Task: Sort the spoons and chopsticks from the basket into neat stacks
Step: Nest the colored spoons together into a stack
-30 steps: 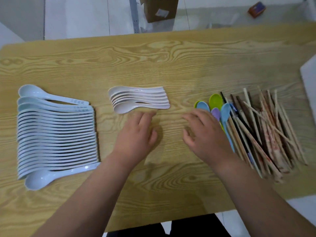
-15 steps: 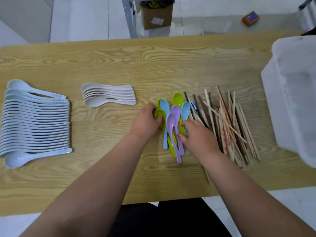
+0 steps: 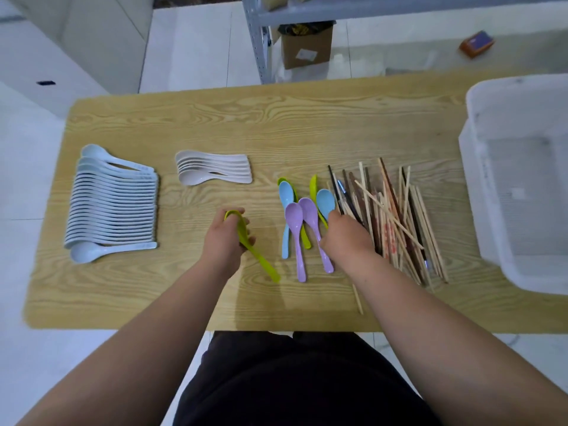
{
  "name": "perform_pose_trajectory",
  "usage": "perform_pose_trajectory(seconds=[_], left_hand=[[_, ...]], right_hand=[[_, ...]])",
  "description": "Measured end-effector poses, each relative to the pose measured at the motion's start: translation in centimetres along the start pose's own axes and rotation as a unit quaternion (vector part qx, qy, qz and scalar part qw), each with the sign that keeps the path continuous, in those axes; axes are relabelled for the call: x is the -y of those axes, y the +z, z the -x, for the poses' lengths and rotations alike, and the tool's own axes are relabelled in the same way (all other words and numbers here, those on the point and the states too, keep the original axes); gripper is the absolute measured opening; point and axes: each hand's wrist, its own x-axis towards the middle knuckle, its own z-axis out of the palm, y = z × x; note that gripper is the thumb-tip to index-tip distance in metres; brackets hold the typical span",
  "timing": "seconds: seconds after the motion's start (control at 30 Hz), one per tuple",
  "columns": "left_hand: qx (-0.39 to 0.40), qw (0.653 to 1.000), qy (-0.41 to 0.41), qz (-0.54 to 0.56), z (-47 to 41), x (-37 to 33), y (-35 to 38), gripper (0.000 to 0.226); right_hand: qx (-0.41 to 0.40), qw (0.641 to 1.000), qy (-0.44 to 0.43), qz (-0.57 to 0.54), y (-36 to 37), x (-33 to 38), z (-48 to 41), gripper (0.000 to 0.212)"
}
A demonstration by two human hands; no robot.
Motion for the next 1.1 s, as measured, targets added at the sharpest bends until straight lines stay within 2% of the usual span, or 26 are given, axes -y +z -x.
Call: perform_pose_trajectory(seconds=[0.1, 0.17, 0.27, 0.33, 0.4, 0.53, 0.63, 0.87, 1.1], left_hand=[[0.006, 0.996, -0.071, 0.047, 1.6, -0.2, -0.5, 0.013], [0.023, 0.990, -0.113, 0.087, 2.5, -0.5, -0.7, 0.009], [0.041, 0.982, -0.135, 0.128, 3.1, -0.8, -1.2, 0.015], [0.067, 0.979, -0.133, 0.140, 3.1, -1.2, -1.3, 0.015], [0.093, 0.978, -0.128, 0.137, 2.9, -1.5, -1.3, 0.018], [0.154, 0.968, -0.128, 0.153, 2.1, -2.0, -2.0, 0.027], [0.172, 0.964, -0.131, 0.155, 1.1, -2.3, -3.3, 0.028], [0.203, 0.959, -0.134, 0.142, -0.4, -2.7, -6.1, 0.027], [0.228, 0.965, -0.089, 0.099, -1.5, -2.3, -5.9, 0.033]], right_hand=[[-0.012, 0.997, 0.031, -0.067, -1.1, -0.2, 1.0, 0.024], [-0.033, 0.987, 0.053, -0.150, -1.8, -0.2, 2.2, 0.022], [-0.059, 0.940, 0.096, -0.321, -2.2, -0.1, 4.3, 0.028], [-0.083, 0.918, 0.094, -0.377, -2.2, 0.5, 5.8, 0.020], [-0.106, 0.916, 0.061, -0.382, -1.8, 1.8, 7.4, 0.009], [-0.104, 0.936, -0.028, -0.337, 0.1, 6.3, 10.2, 0.011], [-0.107, 0.943, -0.055, -0.310, 1.5, 9.1, 11.2, 0.009], [-0.071, 0.953, -0.033, -0.293, 3.3, 11.9, 11.6, 0.015], [0.062, 0.943, -0.022, -0.327, 3.0, 11.2, 10.2, 0.018]])
